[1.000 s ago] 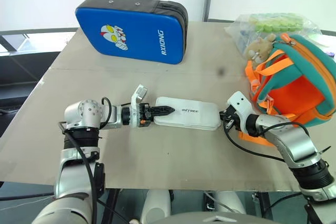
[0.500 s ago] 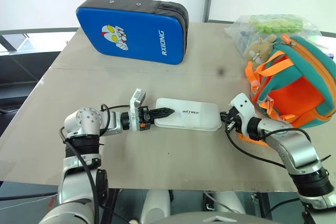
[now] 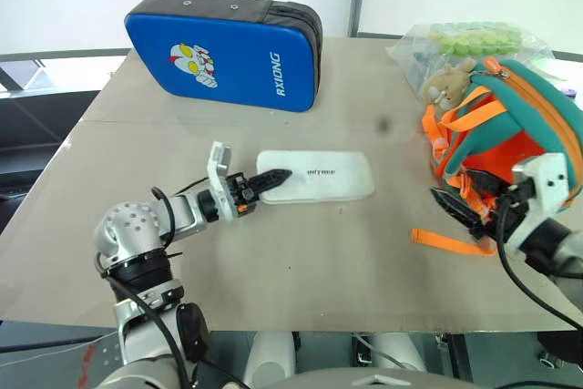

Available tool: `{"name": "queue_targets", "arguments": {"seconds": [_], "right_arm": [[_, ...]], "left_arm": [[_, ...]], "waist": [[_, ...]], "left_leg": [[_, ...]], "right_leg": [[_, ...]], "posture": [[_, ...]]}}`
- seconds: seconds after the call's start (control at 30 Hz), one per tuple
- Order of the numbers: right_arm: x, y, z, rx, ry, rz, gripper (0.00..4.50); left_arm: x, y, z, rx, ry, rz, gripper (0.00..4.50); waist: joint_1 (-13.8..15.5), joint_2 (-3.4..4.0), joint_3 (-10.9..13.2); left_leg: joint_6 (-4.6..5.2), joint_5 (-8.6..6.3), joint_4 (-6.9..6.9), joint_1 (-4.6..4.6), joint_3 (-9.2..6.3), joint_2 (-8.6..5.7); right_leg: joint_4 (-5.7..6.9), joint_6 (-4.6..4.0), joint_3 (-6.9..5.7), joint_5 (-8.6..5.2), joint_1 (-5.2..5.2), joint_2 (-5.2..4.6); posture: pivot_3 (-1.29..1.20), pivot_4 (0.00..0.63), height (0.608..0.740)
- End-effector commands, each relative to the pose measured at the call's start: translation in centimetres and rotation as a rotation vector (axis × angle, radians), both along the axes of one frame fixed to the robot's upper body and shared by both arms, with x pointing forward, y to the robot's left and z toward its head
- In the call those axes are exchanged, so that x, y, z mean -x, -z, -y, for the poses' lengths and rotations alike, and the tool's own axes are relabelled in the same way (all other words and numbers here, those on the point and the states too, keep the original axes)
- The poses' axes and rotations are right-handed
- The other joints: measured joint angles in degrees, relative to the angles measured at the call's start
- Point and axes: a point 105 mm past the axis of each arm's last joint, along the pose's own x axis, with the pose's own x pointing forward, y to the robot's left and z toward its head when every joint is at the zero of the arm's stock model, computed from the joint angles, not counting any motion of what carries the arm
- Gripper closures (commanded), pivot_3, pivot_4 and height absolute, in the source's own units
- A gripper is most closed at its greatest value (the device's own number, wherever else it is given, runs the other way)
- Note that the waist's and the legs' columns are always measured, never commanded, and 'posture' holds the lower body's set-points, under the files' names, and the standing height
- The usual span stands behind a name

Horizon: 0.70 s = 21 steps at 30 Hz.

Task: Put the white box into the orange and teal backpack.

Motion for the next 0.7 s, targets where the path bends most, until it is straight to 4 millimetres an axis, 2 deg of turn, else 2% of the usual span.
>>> {"name": "queue_targets", "arguments": {"seconds": [0.03,0.2,0.27,0.4,0.43,0.47,0.53,0.6,0.63,0.67,0.7], "right_arm": [[-1.2,-1.0,0.9,-0.021,0.135,0.059,0.73],[-7.6,-1.6,0.5,-0.116,0.3,0.125,0.73],[-9.5,-2.1,0.1,-0.128,0.317,0.156,0.73],[-12.2,-3.0,-1.1,-0.138,0.289,0.236,0.73],[-12.7,-3.1,-1.3,-0.116,0.278,0.255,1.3],[-13.2,-3.2,-1.6,-0.079,0.261,0.279,1.63],[-13.8,-3.3,-2.1,-0.019,0.219,0.311,2.56],[-14.1,-3.8,-3.2,0.009,0.137,0.348,3.58],[-13.8,-4.5,-4.4,-0.033,0.047,0.382,4.12],[-13.4,-5.1,-5.4,-0.05,-0.031,0.405,4.45],[-12.5,-6.0,-6.8,-0.087,-0.141,0.425,4.45]], "left_arm": [[-0.1,-3.2,0.4,0.001,-0.014,0.166,3.33],[-0.5,-6.3,1.2,0.014,-0.034,0.319,3.33],[-0.8,-7.3,1.3,0.028,-0.053,0.349,3.33],[-0.9,-8.5,1.4,0.046,-0.098,0.4,3.33],[-1.0,-8.8,1.5,0.049,-0.116,0.415,3.33],[-1.2,-9.2,1.4,0.047,-0.152,0.438,3.33],[-1.5,-10.0,1.3,0.05,-0.225,0.486,3.33],[-1.9,-10.9,1.2,0.045,-0.292,0.532,3.33],[-2.2,-11.3,1.0,0.047,-0.324,0.549,3.33],[-2.4,-11.7,0.7,0.059,-0.35,0.561,3.33],[-2.6,-12.2,0.2,0.074,-0.381,0.576,3.33]], "waist": [[-0.07,-0.01,0.01],[-0.92,0.02,0.06],[-0.96,0.01,0.06],[-1.23,0.03,0.08],[-1.19,0.03,0.08],[-1.2,0.01,0.1],[-1.17,0.02,0.16],[-1.16,0.01,0.18],[-1.18,0.02,0.19],[-1.18,0.02,0.19],[-1.21,0.06,0.24]], "left_leg": [[0.0,0.0,0.0,0.0,-0.01,0.0],[0.01,0.01,0.05,0.01,-0.48,-0.45],[0.01,0.01,0.05,-0.04,-0.6,-0.51],[0.01,0.01,-0.02,-0.07,-0.61,-0.54],[0.01,0.0,-0.05,-0.07,-0.6,-0.54],[0.01,0.0,-0.07,-0.09,-0.61,-0.54],[0.01,0.0,-0.09,-0.14,-0.6,-0.54],[0.0,0.0,-0.09,-0.14,-0.58,-0.54],[0.0,0.0,-0.09,-0.14,-0.57,-0.54],[0.0,0.0,-0.09,-0.14,-0.57,-0.54],[0.0,0.0,-0.09,-0.13,-0.58,-0.53]], "right_leg": [[-0.01,0.0,0.0,0.0,0.0,0.0],[0.02,-0.02,0.16,0.02,-0.03,0.09],[0.03,-0.02,0.15,0.02,-0.04,0.11],[-0.03,0.24,0.28,0.12,-0.05,0.15],[-0.08,0.28,0.3,0.11,-0.05,0.16],[-0.12,0.29,0.29,0.1,-0.05,0.17],[-0.2,0.31,0.29,0.11,-0.05,0.17],[-0.22,0.31,0.3,0.11,-0.05,0.16],[-0.22,0.31,0.3,0.11,-0.05,0.16],[-0.22,0.31,0.3,0.11,-0.05,0.17],[-0.21,0.31,0.3,0.11,-0.05,0.18]], "posture": [[0.0,0.15,0.74],[0.0,0.15,0.74],[0.0,0.15,0.74],[0.0,0.15,0.74],[0.0,0.15,0.74],[0.0,0.15,0.74],[0.0,0.15,0.74],[0.0,0.15,0.74],[0.0,0.15,0.74],[0.0,0.15,0.74],[0.0,0.15,0.74]]}}
